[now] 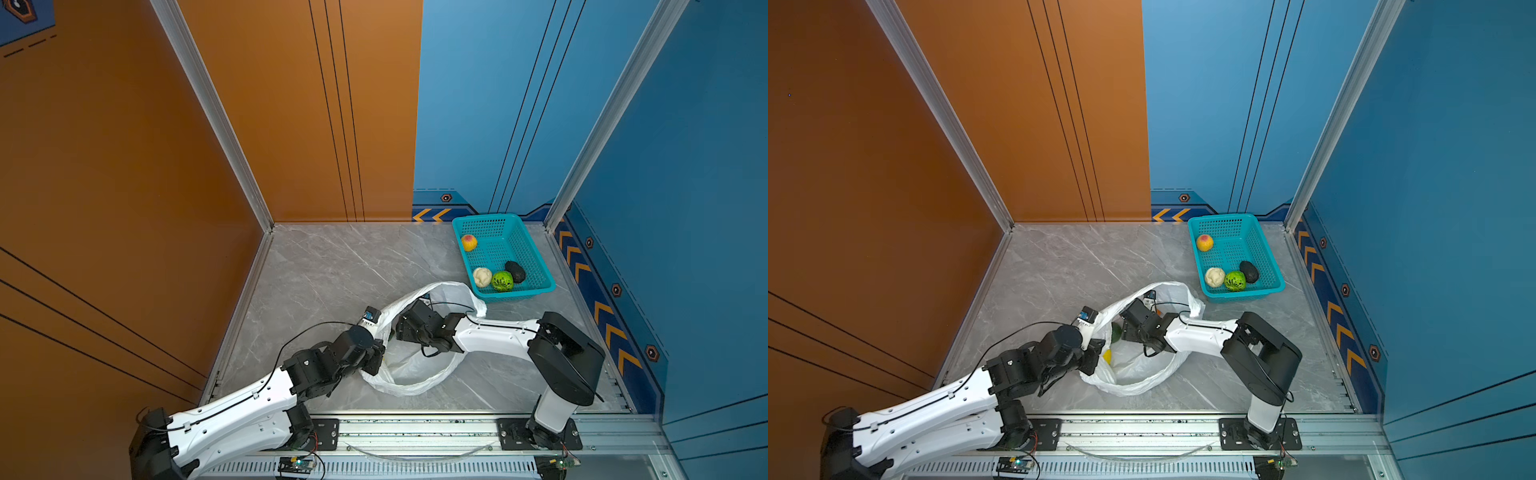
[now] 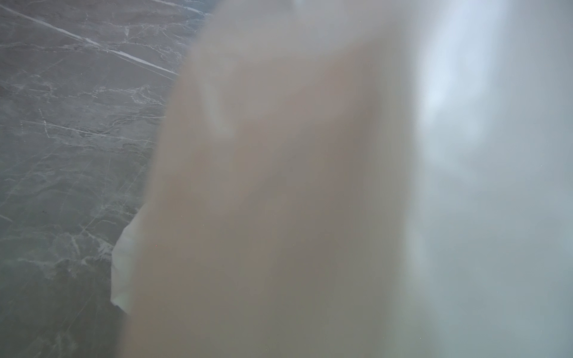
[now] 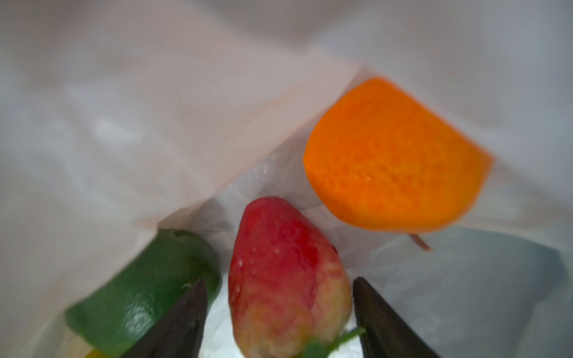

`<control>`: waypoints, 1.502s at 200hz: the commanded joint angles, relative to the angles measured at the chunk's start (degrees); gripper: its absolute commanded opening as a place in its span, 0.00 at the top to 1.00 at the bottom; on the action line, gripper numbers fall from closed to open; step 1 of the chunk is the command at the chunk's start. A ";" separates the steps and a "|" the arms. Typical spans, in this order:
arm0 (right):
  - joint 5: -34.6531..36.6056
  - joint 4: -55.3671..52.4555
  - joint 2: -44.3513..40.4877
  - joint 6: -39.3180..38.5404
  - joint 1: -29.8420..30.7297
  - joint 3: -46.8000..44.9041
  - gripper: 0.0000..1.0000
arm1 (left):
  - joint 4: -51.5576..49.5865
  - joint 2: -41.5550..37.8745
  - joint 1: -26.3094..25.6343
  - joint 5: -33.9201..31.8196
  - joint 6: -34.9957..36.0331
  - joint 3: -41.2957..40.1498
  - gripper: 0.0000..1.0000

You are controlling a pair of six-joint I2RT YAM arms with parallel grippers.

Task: Untie the knot of the plastic bag and take out the fruit
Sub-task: Pick up the fruit from the plastic bag, then place the fruit in the basket.

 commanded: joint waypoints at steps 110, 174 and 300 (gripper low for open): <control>-2.14 -8.03 -6.42 -0.18 0.70 -0.89 0.57 | 0.20 -0.80 -0.11 -1.80 -0.29 0.64 1.00; -4.46 -24.49 -14.27 -7.12 4.94 5.89 0.57 | 0.51 0.85 0.19 -3.83 -0.43 1.77 1.00; -10.69 -43.45 -24.31 -15.11 0.31 23.88 0.57 | -0.50 1.14 0.02 -5.99 -0.22 2.93 1.00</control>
